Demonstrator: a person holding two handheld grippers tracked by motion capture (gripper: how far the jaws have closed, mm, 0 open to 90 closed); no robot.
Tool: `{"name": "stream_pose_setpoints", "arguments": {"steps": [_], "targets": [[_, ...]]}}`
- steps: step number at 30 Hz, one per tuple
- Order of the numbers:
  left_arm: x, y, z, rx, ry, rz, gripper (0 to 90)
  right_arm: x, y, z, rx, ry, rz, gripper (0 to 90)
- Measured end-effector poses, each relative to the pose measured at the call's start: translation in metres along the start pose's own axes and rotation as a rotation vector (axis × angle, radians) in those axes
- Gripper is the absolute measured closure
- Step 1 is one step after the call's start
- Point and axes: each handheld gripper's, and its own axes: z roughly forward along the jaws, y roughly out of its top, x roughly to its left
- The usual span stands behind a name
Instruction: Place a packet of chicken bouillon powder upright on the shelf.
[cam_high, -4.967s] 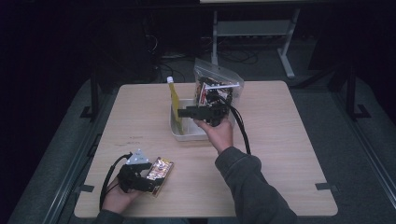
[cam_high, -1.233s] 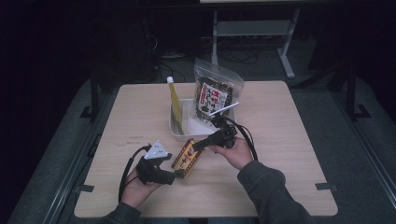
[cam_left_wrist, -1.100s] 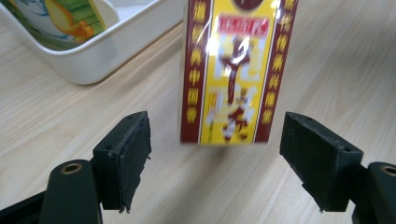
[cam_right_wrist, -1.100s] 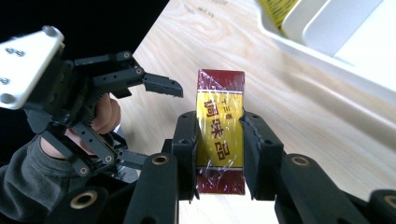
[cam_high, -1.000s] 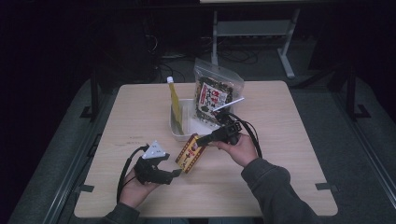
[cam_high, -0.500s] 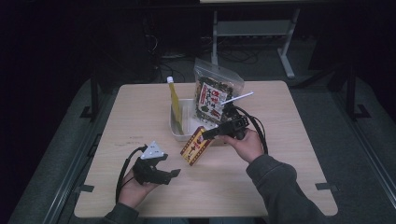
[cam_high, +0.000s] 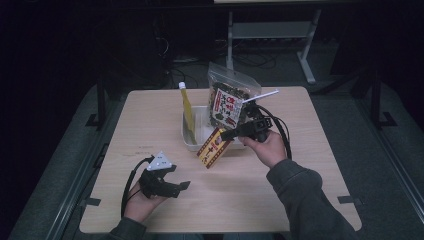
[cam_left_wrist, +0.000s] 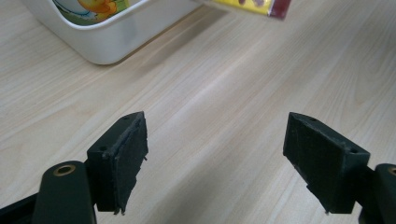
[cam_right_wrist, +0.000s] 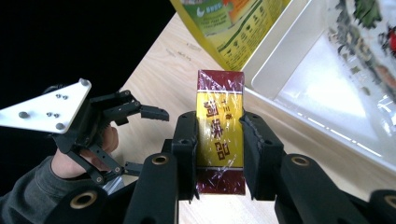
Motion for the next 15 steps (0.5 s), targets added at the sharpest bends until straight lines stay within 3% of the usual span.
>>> {"name": "stream_pose_setpoints", "arguments": {"steps": [15], "targets": [[0.005, -0.004, -0.001, 0.001, 0.002, -0.016, 19.1, 0.0, 0.017, -0.02, -0.062, -0.061, 0.005, 67.7]]}}
